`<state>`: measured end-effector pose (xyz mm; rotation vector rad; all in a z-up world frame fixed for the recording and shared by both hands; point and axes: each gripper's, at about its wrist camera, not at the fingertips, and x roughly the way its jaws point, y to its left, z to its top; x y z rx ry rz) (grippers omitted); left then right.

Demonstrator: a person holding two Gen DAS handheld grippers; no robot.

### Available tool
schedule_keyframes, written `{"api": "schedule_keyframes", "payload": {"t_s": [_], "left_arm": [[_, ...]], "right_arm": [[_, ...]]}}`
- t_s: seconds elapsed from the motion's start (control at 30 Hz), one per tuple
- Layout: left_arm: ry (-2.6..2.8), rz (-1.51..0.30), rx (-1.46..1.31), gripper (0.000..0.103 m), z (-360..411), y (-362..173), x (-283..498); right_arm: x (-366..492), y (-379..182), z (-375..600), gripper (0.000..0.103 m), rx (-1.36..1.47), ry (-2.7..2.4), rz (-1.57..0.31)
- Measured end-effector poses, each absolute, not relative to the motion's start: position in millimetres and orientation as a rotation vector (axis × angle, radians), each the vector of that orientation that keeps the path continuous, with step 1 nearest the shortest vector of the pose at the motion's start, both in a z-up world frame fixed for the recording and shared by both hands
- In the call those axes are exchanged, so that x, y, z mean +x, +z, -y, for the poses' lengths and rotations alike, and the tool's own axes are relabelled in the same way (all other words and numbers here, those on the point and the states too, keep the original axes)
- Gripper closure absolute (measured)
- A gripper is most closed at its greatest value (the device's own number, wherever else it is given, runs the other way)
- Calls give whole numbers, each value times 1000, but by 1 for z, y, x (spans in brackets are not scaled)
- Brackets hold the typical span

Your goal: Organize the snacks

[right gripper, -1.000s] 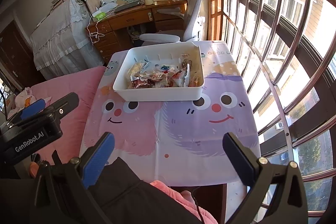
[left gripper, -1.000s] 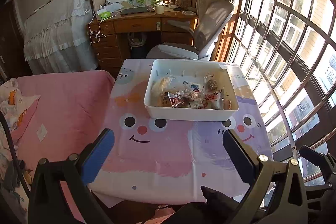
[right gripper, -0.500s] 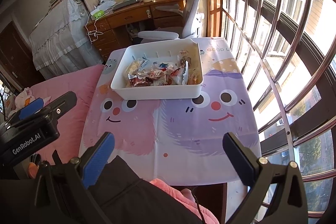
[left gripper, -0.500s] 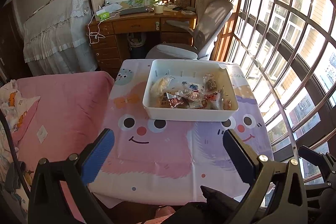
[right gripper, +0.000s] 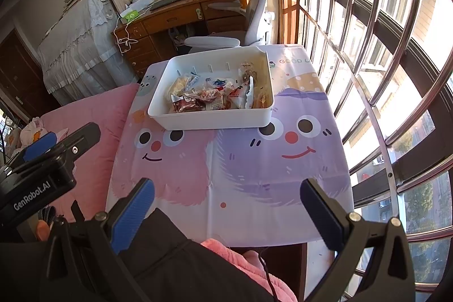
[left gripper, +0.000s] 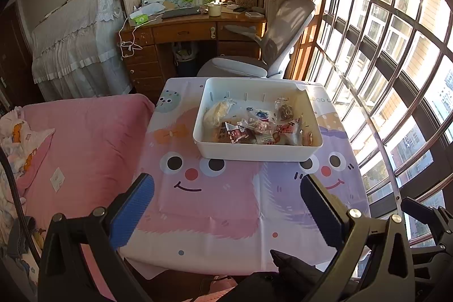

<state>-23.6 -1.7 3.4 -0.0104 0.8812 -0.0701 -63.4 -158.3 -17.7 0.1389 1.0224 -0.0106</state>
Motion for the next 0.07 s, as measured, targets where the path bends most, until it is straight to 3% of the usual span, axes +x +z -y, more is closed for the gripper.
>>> {"api": "schedule_keyframes", "payload": {"t_s": [0.07], "left_arm": [[-68, -885, -9, 0, 0, 1, -24]], "right_arm": [[-63, -19, 158, 0, 139, -9, -1025]]}}
